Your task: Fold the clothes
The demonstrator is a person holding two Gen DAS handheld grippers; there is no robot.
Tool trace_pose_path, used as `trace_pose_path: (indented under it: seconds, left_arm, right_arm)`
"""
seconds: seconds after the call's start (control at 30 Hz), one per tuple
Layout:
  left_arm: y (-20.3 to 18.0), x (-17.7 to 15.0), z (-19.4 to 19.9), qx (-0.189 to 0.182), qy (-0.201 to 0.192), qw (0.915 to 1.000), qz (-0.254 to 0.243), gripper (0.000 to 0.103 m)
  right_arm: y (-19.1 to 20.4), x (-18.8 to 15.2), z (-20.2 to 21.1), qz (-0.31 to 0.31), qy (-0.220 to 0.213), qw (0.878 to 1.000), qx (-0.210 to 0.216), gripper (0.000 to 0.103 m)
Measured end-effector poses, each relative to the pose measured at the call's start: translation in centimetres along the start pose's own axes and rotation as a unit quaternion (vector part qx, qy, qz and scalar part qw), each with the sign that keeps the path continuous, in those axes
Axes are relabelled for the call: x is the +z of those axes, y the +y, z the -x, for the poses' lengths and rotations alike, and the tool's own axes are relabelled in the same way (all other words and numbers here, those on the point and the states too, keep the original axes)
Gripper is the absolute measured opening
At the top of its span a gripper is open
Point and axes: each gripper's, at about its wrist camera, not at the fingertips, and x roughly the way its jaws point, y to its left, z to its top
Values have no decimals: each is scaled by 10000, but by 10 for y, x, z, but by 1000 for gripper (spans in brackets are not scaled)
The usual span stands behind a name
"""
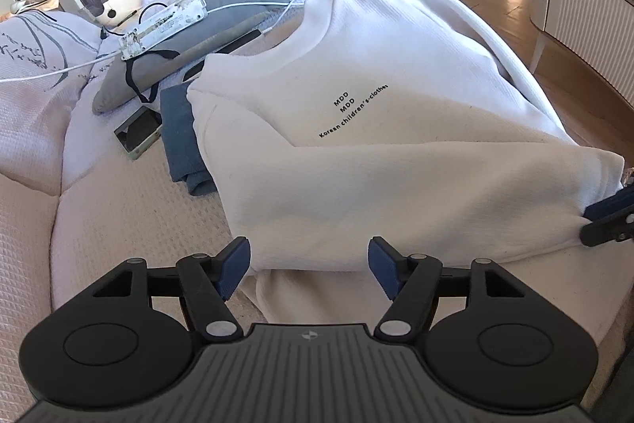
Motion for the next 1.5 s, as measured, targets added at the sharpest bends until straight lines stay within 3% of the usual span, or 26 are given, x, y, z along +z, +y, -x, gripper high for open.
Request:
trace_pose_path:
  seconds: [0.2,0.4,0.6,0.8,1.1,1.4,1.5]
  left_arm:
    - [3,2,3,75,-33,9999,-65,73]
    - [1,1,3,86,20,9999,-79,73]
    - [11,3,16,43,-56,10000,10,73]
    - [-2,18,28,-357,-295,9989,-8,77]
    - [-43,43,23,-605,-431,9961,-473,77]
    - [-85,81,12,-912,-775,9866,-1113,76]
    - [-98,90,8,-1098,-964,9808,-1288,76]
  right_arm:
    - [-7,-4,24,-352,66,9979,542,9]
    - [-5,-13,-5,-265,352,9989,142,16]
    - [-9,-7,17,-255,54,9997,-24,17]
    - [-48,-14,43,-882,-327,9950,-329,17]
    - [-69,-44,39,-1438,-240,9881,-492,17]
    - [-65,-49,42,-1556,-447,9868,98,17]
    - [-53,-48,39,-1408,-503,9880,385,24]
